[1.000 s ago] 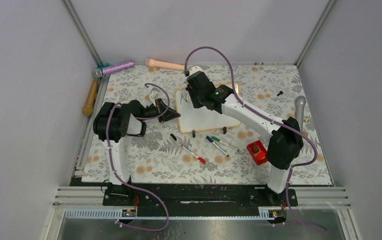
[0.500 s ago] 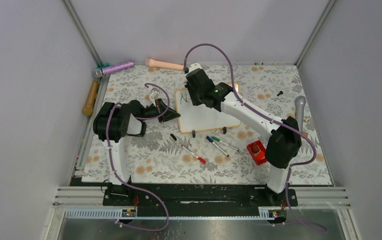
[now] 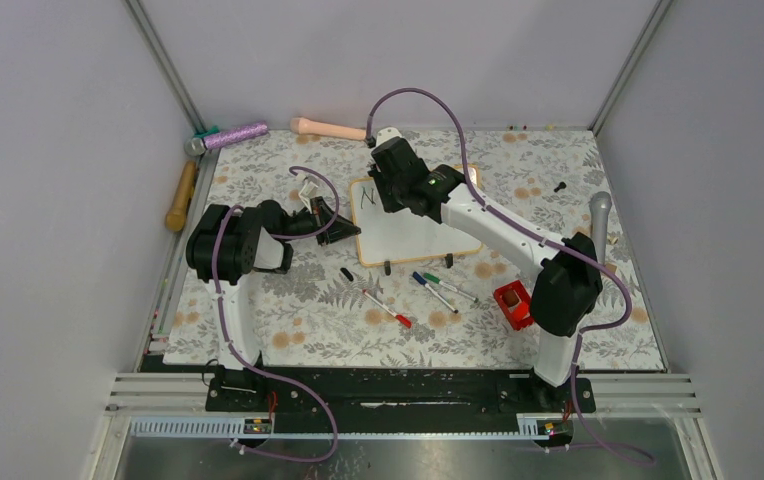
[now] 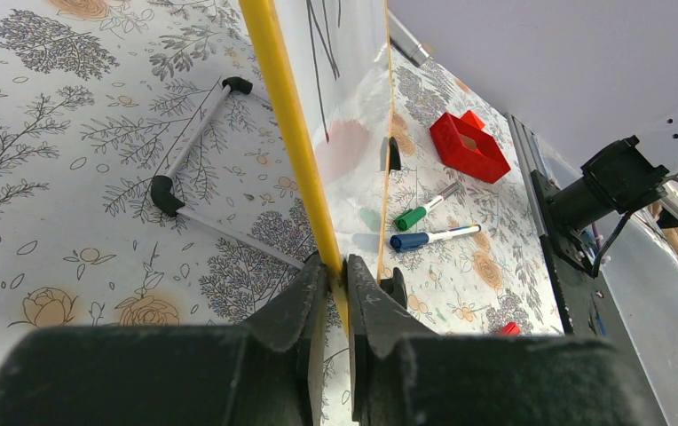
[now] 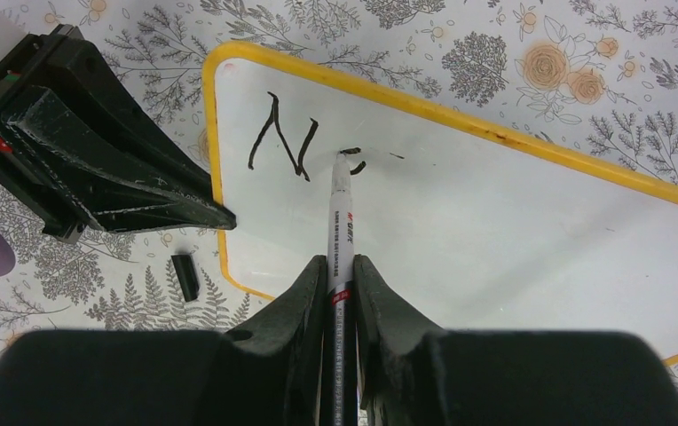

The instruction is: Write a sentence on the whiteboard

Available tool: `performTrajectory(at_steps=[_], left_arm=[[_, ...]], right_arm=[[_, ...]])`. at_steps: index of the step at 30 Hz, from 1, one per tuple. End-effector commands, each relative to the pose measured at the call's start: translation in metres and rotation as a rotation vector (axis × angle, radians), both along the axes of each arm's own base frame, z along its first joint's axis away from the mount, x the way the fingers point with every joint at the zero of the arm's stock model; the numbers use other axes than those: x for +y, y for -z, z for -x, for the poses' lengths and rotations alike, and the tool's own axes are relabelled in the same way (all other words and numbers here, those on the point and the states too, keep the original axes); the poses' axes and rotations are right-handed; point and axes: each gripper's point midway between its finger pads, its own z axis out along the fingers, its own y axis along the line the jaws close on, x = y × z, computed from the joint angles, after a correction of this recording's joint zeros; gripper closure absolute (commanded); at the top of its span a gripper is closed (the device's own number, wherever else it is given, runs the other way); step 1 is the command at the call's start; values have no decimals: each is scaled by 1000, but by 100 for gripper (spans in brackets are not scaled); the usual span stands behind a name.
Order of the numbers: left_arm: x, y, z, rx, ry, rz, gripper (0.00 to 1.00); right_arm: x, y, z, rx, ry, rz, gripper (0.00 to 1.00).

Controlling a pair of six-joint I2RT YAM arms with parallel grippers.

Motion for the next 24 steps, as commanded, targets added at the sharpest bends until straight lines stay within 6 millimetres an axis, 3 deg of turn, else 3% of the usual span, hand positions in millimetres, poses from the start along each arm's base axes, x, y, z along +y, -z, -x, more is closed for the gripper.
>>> performTrajectory(at_steps=[1, 24], left_arm=[[-6, 4, 18, -73, 93, -24, 100], [-6, 4, 18, -74, 92, -24, 100]], right_arm=[[3, -5, -2, 11, -11, -19, 100], [-17, 9, 5, 21, 16, 51, 100]])
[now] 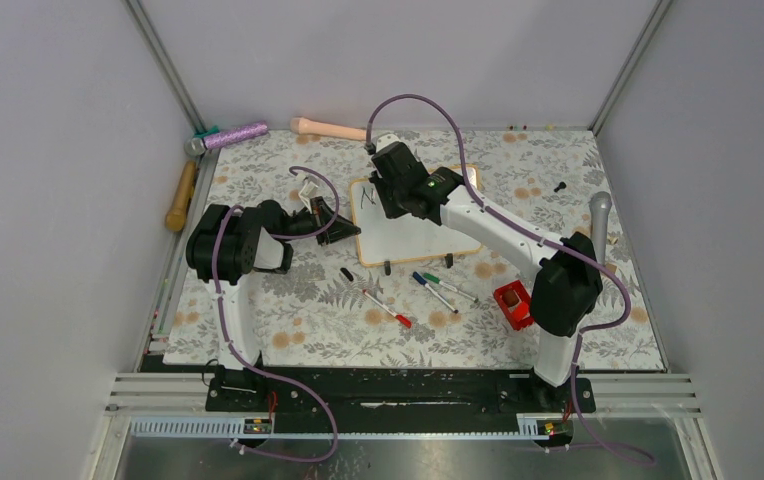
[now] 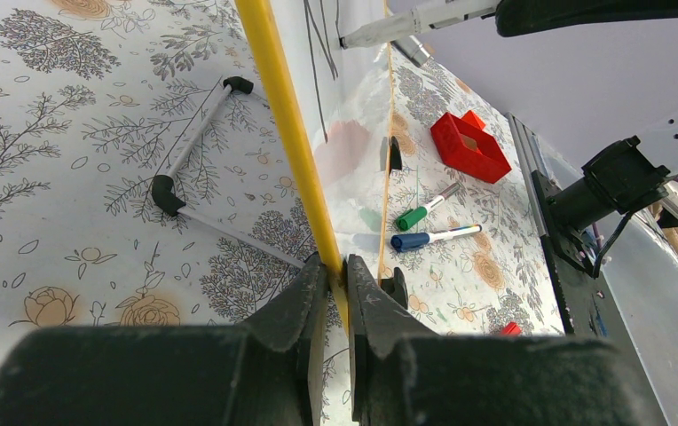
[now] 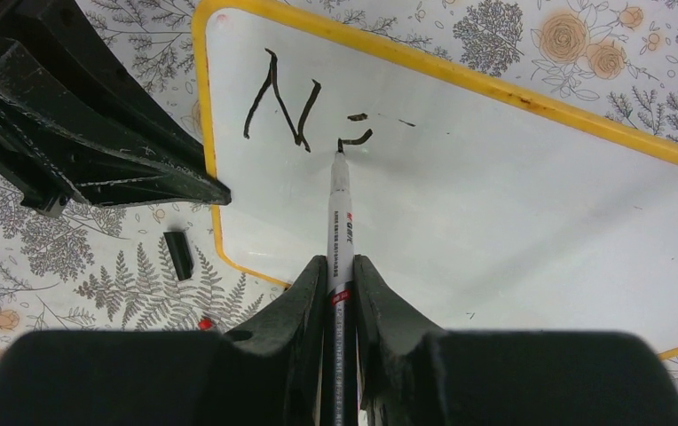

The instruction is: Write a sentence on the whiteboard

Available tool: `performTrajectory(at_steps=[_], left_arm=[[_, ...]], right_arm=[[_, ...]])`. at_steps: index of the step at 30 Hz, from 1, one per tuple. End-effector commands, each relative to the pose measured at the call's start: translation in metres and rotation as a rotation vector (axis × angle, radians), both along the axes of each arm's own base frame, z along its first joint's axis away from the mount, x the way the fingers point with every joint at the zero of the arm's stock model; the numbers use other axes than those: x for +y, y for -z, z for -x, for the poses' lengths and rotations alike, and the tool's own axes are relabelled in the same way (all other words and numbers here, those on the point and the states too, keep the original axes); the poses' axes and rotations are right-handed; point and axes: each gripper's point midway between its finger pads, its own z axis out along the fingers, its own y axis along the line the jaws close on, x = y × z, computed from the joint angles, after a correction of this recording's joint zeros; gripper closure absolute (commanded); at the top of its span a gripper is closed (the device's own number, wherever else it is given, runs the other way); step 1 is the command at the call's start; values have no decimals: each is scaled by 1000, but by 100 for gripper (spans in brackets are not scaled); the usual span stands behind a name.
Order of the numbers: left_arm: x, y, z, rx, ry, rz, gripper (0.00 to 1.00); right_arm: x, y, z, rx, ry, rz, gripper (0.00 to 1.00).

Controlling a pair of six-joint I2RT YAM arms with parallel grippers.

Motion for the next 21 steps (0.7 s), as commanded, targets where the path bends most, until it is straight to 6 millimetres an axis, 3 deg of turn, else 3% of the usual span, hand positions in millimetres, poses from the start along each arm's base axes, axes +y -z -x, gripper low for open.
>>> performTrajectory(at_steps=[1, 21], left_arm=[[-6, 4, 18, -74, 93, -24, 100], [-6, 4, 18, -75, 94, -24, 100]], right_arm=[[-15, -6, -5, -31, 36, 32, 100], [-26, -19, -10, -73, 79, 65, 100]])
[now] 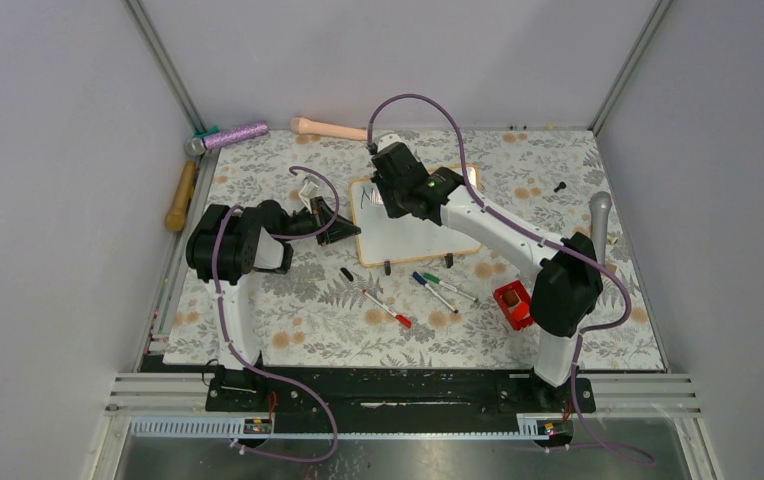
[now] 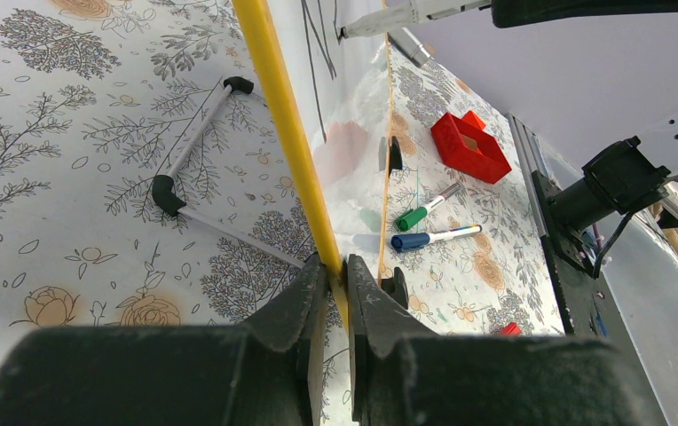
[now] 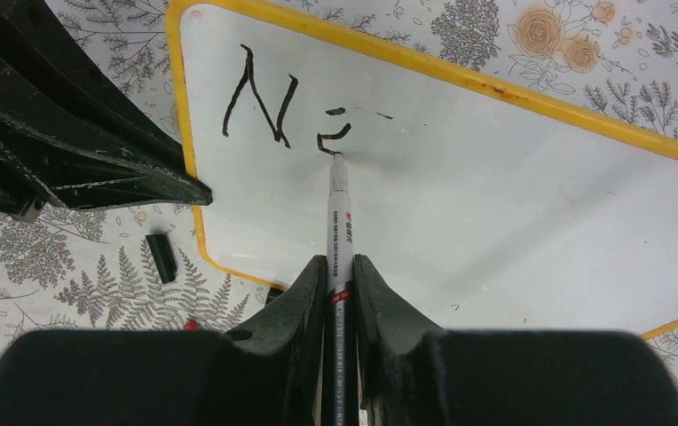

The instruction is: Write a sentence on the whiteboard

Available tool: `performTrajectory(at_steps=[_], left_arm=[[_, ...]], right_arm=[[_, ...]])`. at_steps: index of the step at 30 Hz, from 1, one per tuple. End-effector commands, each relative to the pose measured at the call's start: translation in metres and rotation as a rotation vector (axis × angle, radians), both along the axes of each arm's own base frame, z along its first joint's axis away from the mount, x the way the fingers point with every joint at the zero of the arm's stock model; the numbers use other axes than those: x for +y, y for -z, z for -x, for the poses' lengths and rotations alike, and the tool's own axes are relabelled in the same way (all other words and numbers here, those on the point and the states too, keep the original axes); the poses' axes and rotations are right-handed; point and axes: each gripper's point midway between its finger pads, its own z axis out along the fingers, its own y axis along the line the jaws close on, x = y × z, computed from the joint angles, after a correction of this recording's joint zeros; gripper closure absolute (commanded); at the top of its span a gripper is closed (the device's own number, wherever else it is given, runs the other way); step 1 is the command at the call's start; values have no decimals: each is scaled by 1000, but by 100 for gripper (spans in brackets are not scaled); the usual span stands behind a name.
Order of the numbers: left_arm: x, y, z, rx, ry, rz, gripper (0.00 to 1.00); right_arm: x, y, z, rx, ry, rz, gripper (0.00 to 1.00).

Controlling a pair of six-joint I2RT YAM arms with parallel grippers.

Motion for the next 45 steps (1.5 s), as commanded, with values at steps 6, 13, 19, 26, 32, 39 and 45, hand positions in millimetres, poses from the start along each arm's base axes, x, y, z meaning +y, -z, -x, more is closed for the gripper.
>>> performTrajectory(at_steps=[6, 13, 19, 26, 32, 39, 45], left_arm=[[-6, 4, 18, -74, 95, -24, 100], [-6, 4, 18, -77, 94, -24, 100], [-6, 4, 18, -77, 94, -24, 100], [-6, 4, 18, -75, 95, -24, 100], [-6, 4, 18, -75, 94, -24, 100], [-6, 4, 18, -75, 95, -24, 100], [-6, 4, 18, -77, 95, -24, 100]], right_arm=[[-18, -26, -8, -74, 54, 16, 100], [-4, -35, -2, -74, -3, -64, 100], [0, -42, -6, -92, 0, -84, 100], [2, -42, -12, -92, 10, -73, 100], [1, -41, -14, -96, 20, -60, 100], [3, -37, -15, -89, 18, -56, 100], [2, -35, -17, -90, 25, -46, 100]])
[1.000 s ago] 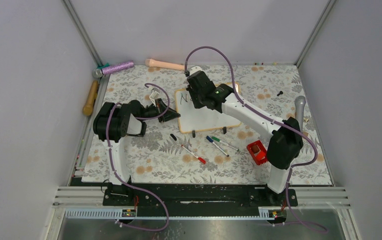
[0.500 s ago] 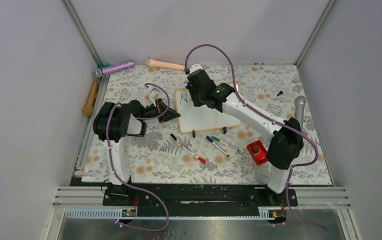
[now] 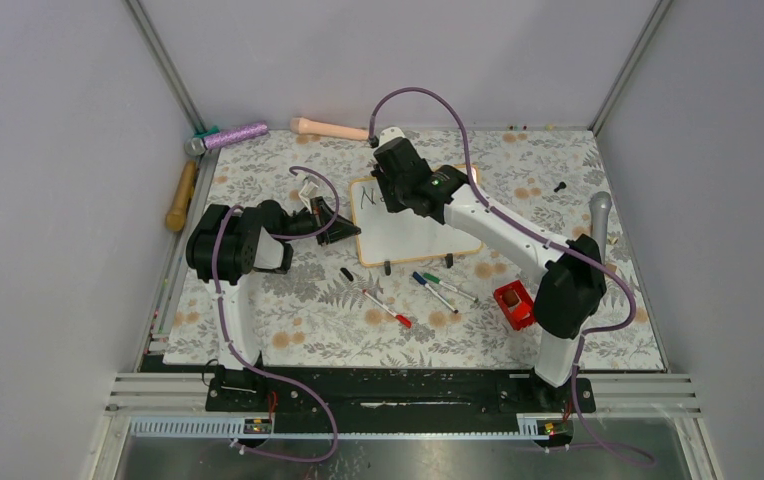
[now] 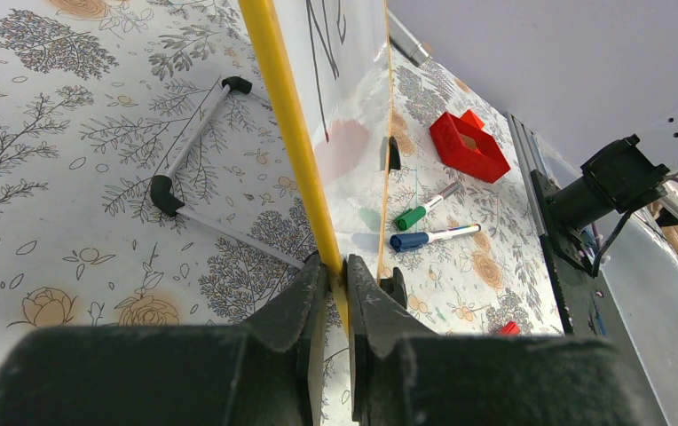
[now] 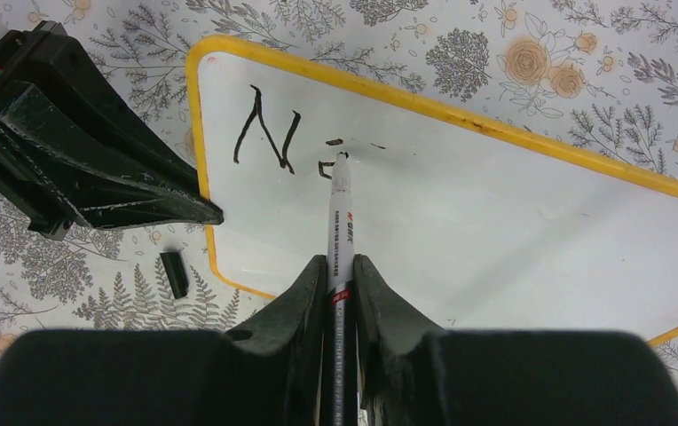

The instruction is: Write a sentence on the whiteboard

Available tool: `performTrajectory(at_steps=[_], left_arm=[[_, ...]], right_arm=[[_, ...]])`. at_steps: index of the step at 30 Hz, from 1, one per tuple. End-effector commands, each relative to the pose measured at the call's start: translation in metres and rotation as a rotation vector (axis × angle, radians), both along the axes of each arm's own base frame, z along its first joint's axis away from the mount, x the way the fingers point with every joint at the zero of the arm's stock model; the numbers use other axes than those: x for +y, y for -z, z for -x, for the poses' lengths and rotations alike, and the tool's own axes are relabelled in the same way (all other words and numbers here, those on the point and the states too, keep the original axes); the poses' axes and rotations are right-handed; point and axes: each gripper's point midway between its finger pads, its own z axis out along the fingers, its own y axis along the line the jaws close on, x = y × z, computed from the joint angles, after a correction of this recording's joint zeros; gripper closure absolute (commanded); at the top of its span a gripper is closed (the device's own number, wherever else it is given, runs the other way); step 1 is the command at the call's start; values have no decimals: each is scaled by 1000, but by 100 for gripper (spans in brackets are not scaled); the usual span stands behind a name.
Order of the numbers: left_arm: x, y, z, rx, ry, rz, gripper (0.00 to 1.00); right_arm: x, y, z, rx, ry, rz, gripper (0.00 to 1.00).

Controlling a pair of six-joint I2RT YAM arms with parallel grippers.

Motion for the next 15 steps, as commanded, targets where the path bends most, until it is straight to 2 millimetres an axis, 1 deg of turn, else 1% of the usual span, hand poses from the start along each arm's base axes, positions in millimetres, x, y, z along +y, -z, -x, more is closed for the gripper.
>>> performTrajectory(at_steps=[1, 7, 15], left_arm=[[-6, 4, 18, -73, 92, -24, 100], [-6, 4, 18, -74, 92, -24, 100], [-6, 4, 18, -74, 92, -24, 100]], right_arm=[[-1, -16, -12, -44, 19, -10, 100], [-1, -12, -14, -40, 24, 1, 100], [-2, -12, -16, -45, 29, 6, 100]])
